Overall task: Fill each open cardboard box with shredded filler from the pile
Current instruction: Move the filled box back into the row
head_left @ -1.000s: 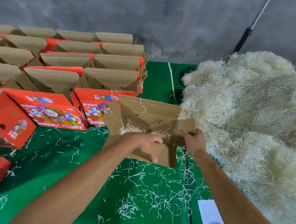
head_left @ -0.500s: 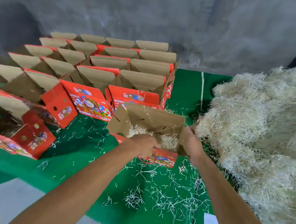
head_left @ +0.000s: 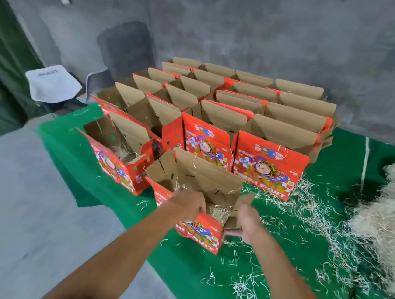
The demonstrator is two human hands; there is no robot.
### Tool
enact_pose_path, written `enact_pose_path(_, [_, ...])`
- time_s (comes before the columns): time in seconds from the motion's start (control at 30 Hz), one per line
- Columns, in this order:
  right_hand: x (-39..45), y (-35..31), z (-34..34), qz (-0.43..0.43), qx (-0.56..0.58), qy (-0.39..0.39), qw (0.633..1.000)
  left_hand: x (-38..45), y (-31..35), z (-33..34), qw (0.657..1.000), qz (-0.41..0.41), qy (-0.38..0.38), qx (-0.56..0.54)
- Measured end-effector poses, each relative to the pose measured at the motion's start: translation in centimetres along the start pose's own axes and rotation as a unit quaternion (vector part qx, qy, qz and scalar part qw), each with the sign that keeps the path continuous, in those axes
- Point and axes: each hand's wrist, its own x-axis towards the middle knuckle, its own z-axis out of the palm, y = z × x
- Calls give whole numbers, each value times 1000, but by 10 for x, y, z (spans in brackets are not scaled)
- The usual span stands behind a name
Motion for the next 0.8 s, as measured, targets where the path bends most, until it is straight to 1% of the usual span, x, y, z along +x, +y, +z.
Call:
enact_pose_path(0.1, [-1,7,54,-8,20,-13,1000,-17,-40,3,999,-18,46,-22])
enact_pose_path(0.17, [-1,9,85,-14,30,-4,999,-25,-63,6,996,-19,83,-20])
enact_pose_path(0.27, [2,5,127,-22,34,5,999,-33,-101,9,994,-22,110,-13])
enact_pose_path(0.43, [9,-3,175,-18,15,20,1000,-37,-147,14,994,-30,106,-28])
enact_pose_path(0.53, [20,-9,198,-19,24,21,999,-33,-168,7,993,-36,112,-12])
enact_pose_path(0.63, [28,-16,222,-13,26,24,999,-28,-191,1,994,-51,100,-11])
enact_pose_path(0.73, [39,-27,245,-18,47,11,999,-22,-206,-11,992,-58,107,-17])
enact_pose_path(0.8, [55,-37,268,-22,33,-10,999,-14,-221,-17,991,-68,111,-13])
